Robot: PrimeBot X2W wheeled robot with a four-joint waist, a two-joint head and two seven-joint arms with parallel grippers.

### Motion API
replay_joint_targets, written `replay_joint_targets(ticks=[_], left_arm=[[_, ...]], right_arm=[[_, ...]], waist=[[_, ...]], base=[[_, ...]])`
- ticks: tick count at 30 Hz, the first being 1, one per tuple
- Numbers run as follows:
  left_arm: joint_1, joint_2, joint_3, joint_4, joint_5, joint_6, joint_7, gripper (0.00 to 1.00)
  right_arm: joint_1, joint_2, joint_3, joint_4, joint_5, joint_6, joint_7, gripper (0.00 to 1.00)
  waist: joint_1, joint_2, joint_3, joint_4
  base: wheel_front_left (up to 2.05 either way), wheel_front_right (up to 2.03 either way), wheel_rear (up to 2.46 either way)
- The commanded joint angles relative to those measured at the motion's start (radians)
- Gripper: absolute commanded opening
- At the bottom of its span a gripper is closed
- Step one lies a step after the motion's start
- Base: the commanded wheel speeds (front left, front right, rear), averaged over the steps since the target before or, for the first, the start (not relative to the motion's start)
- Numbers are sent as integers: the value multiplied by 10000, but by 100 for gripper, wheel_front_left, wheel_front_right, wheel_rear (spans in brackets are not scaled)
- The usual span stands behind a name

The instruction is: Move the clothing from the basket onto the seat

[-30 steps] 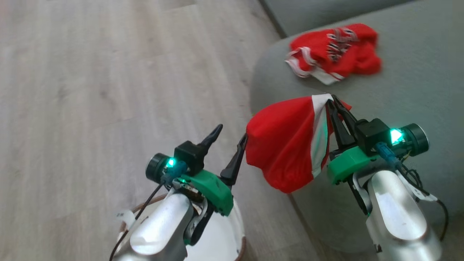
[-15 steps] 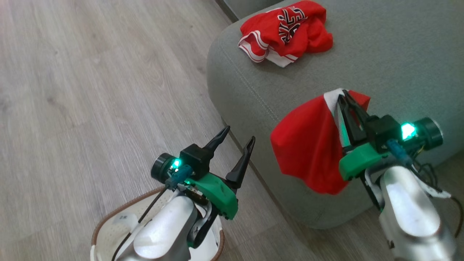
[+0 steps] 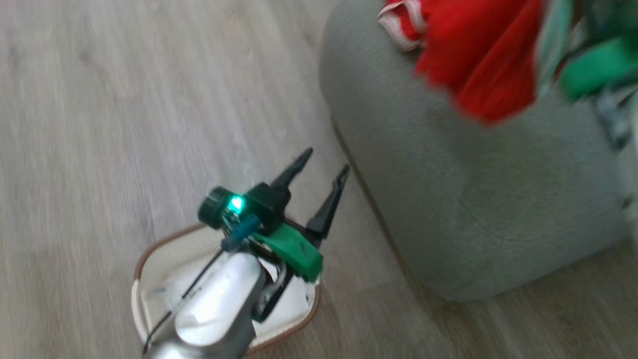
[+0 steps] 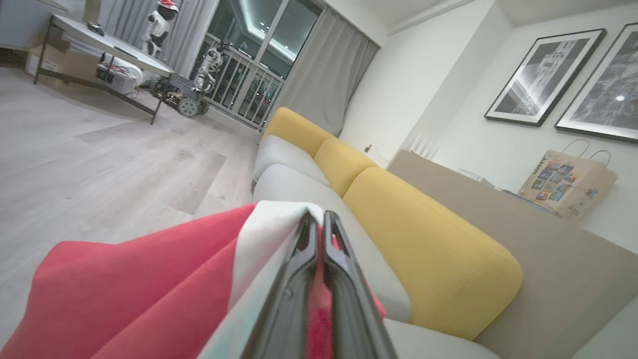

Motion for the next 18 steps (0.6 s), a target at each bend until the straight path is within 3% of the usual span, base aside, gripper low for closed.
replay_joint_targets(ticks=[1,6,11,14,18], left_arm=[[-621,175,429,-445,104,58,-125,100],[-1067,453,541,-884,359,134,-119,100],[-1415,688,544,-1385,573,207,-3,100],[-1559,797,483,-1679,706,245,138,100],[-1699,931,402,-2021,856,288,306,100]], right_arm=[[-727,-309,-87,-120,92,69,-65,0],[-2659,-1438,-697,733,-71,69,33,0],[-4259,-2455,-1245,1331,-1045,69,169,0],[-4907,-2672,-2251,1571,-1708,69,110,0],[-4882,-2389,-3771,1753,-2687,69,9,0]], waist=[[0,0,794,697],[0,0,1875,1433],[0,0,2862,1997],[0,0,3364,2230],[0,0,3902,2418]], base=[[0,0,0],[0,0,0],[0,0,0],[0,0,0],[0,0,0]])
